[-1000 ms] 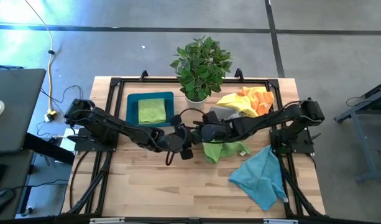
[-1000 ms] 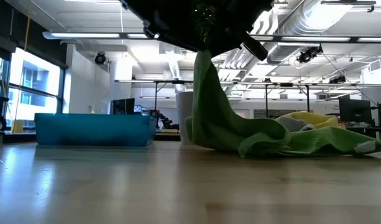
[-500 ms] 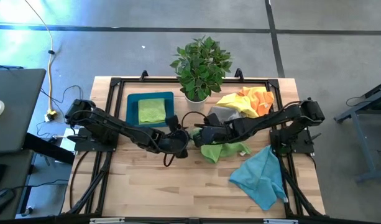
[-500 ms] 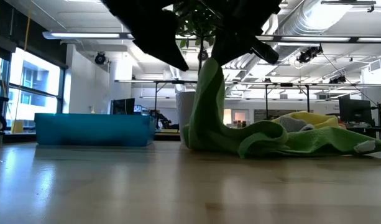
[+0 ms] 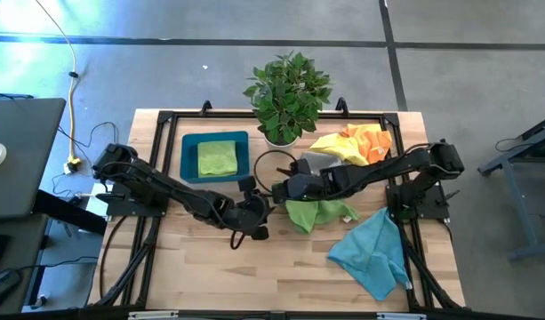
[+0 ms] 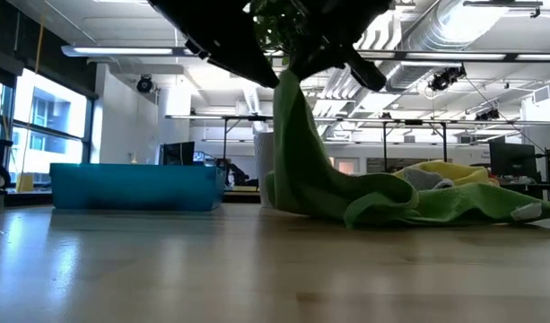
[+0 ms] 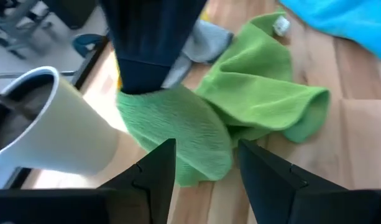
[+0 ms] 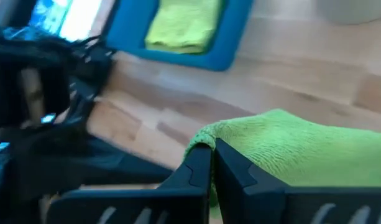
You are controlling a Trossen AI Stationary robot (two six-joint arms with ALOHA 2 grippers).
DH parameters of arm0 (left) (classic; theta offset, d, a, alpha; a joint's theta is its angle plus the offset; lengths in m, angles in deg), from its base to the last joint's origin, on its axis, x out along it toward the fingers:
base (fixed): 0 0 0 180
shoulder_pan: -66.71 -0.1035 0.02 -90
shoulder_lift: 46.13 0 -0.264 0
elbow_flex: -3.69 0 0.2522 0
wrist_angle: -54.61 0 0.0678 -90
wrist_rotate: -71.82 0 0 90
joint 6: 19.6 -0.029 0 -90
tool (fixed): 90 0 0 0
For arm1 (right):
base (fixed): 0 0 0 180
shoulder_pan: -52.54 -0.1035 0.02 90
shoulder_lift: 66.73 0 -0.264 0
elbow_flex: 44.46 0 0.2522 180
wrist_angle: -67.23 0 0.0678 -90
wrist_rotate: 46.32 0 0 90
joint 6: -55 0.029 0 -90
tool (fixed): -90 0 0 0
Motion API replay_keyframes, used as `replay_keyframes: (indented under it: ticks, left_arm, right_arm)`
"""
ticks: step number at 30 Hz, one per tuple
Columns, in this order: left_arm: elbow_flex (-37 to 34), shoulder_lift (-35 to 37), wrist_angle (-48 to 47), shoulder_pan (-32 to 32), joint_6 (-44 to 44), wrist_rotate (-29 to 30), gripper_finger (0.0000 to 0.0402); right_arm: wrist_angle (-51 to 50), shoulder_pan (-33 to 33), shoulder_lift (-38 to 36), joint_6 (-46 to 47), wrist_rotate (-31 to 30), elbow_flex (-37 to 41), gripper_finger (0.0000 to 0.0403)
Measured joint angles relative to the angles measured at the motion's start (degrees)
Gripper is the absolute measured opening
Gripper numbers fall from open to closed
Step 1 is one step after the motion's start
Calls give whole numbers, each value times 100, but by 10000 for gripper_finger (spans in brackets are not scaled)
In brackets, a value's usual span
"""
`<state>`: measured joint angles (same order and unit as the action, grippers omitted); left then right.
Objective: Fold microfiber towels
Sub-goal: Fold the green towel
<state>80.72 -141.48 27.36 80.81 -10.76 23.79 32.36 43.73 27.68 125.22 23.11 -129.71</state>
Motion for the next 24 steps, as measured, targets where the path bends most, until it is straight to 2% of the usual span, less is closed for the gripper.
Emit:
replay_keyframes:
  ticks: [6, 15, 17, 22, 24]
  left_arm:
    - [0, 0, -31, 130, -4, 448, 161]
    - [0, 0, 45, 220, -2, 717, 161]
    - [0, 0, 43, 222, -2, 1033, 161]
    - [0, 9, -40, 193, -2, 2633, 161]
    - [0, 9, -96, 158, -16, 3000, 161]
  right_arm:
    - [370, 93, 0, -184, 155, 0, 0]
    - [922, 372, 0, -471, 157, -2, 0]
    - [1047, 416, 0, -561, 167, -2, 0]
    - [1370, 463, 0, -637, 284, -2, 0]
    - [1446, 466, 0, -707, 320, -2, 0]
